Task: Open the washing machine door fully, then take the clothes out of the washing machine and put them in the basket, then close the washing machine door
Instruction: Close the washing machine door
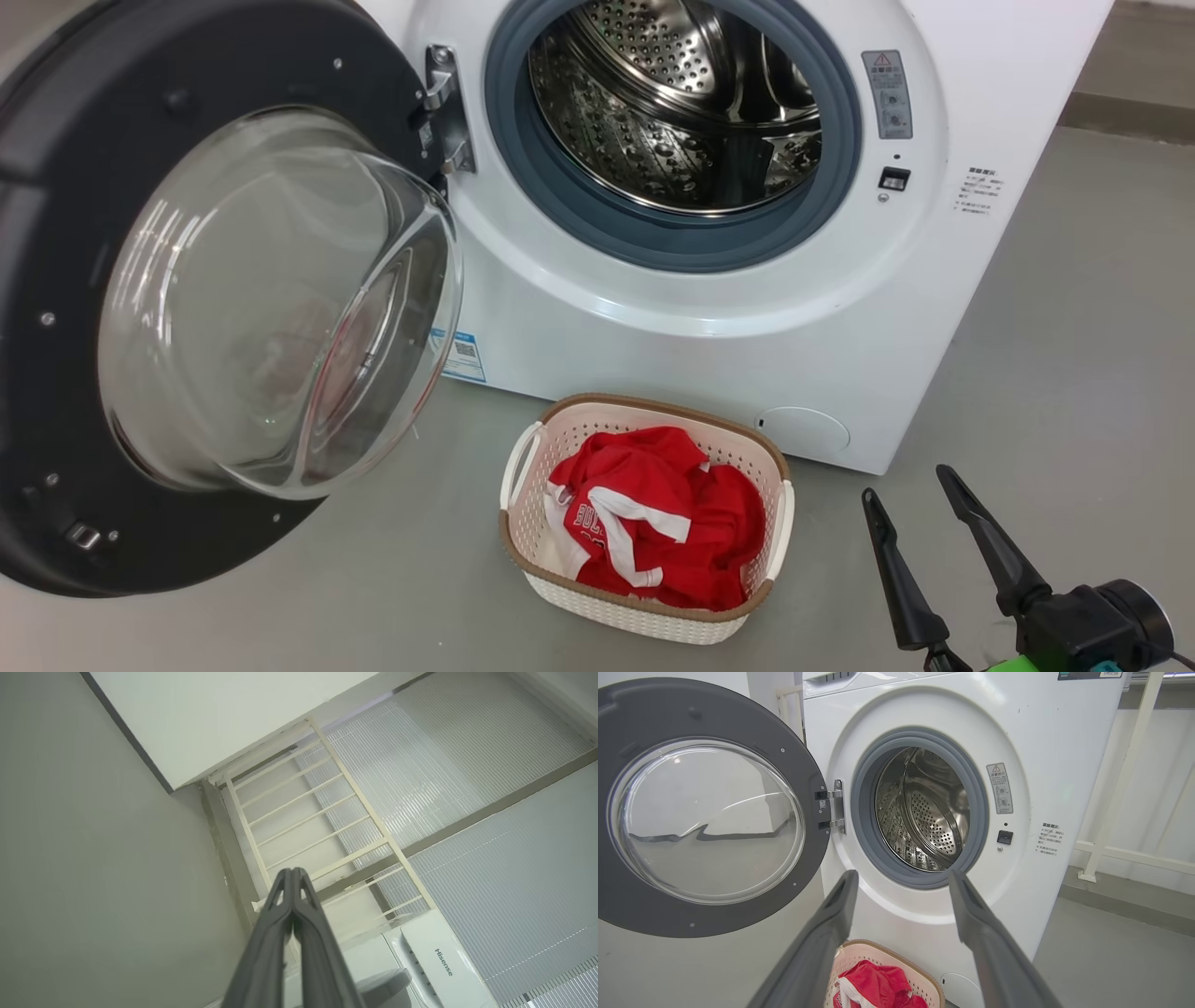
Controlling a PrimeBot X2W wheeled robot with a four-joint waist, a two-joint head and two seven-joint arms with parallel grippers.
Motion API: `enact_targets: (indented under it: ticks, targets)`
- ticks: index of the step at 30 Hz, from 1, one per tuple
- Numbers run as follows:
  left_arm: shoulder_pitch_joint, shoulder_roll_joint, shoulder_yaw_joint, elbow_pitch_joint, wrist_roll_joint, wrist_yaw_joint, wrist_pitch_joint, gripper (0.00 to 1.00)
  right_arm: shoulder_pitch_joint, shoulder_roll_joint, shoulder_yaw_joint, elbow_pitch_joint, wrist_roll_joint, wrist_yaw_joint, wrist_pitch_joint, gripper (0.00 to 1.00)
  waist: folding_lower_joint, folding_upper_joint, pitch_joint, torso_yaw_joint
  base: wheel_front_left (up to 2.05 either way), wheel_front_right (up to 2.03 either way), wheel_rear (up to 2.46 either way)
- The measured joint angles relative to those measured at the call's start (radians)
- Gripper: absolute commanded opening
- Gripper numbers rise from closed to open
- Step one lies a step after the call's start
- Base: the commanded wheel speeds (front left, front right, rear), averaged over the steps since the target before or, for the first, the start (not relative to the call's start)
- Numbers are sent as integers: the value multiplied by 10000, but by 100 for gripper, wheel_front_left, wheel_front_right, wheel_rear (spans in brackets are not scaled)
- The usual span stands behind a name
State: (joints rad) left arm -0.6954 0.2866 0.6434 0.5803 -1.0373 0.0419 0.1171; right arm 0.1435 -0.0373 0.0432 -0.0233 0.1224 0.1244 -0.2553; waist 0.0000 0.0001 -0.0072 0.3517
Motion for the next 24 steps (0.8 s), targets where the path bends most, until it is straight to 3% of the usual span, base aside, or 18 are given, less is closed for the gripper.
enact_targets:
  ticks: [4, 6, 12, 16, 24]
  targets:
    - [-511, 215, 242, 1262, -727, 593, 1246, 0, -2, -2, 0, 0, -15, 0, 0, 100, 0, 0, 71, -70, 0, 0, 0]
    - [-739, 616, 290, 1866, -742, 826, 1367, 0, -5, -2, 4, 6, -42, 0, 0, 100, -1, 0, 114, -106, 0, 0, 0]
    - [-1069, 1055, 31, 2700, -729, 855, 1994, 0, -12, -2, 25, 33, -81, 0, 0, 100, 0, 0, 106, -171, 0, 0, 0]
    - [-1115, 1080, -431, 3229, -685, 851, 2922, 0, -18, -2, 52, 50, -79, 0, 0, 100, 0, 0, 71, -236, 0, 0, 0]
    - [-1121, 1106, -700, 3707, -639, 702, 3814, 0, -17, -2, 58, 40, -79, 0, 0, 100, 0, 0, 15, -322, 0, 0, 0]
